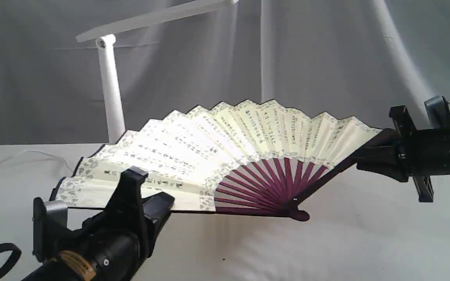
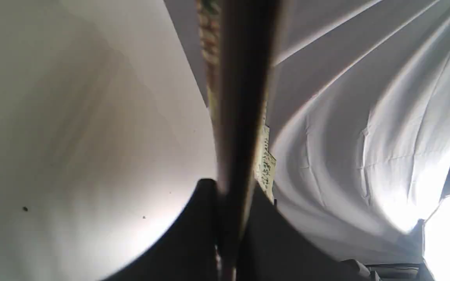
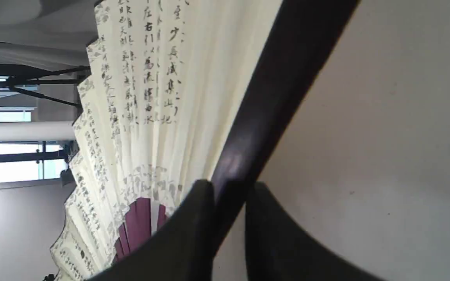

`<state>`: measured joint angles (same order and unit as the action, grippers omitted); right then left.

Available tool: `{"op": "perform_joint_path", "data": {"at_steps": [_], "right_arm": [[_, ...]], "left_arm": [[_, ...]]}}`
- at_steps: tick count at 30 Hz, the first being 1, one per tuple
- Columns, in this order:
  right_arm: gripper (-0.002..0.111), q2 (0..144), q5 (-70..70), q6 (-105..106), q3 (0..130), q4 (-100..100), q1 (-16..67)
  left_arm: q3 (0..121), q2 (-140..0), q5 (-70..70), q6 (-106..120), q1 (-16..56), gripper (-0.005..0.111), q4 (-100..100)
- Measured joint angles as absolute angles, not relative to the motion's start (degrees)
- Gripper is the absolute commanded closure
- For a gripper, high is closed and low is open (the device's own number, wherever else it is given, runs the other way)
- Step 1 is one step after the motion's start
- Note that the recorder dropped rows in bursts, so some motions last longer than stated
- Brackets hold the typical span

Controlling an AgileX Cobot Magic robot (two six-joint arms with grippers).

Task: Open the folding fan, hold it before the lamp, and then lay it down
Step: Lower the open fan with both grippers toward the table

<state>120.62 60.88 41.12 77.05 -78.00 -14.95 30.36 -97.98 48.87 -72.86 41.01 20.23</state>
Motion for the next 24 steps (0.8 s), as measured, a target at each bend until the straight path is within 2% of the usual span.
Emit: {"op": "perform_joint_path", "data": {"at_steps": [24], "right_arm": [[0.108, 120.6, 56.0, 41.1, 77.1, -73.7, -15.3]], "left_arm": [[33.2, -107.2, 54.0, -77.0, 41.0, 0.107, 17.1]]}}
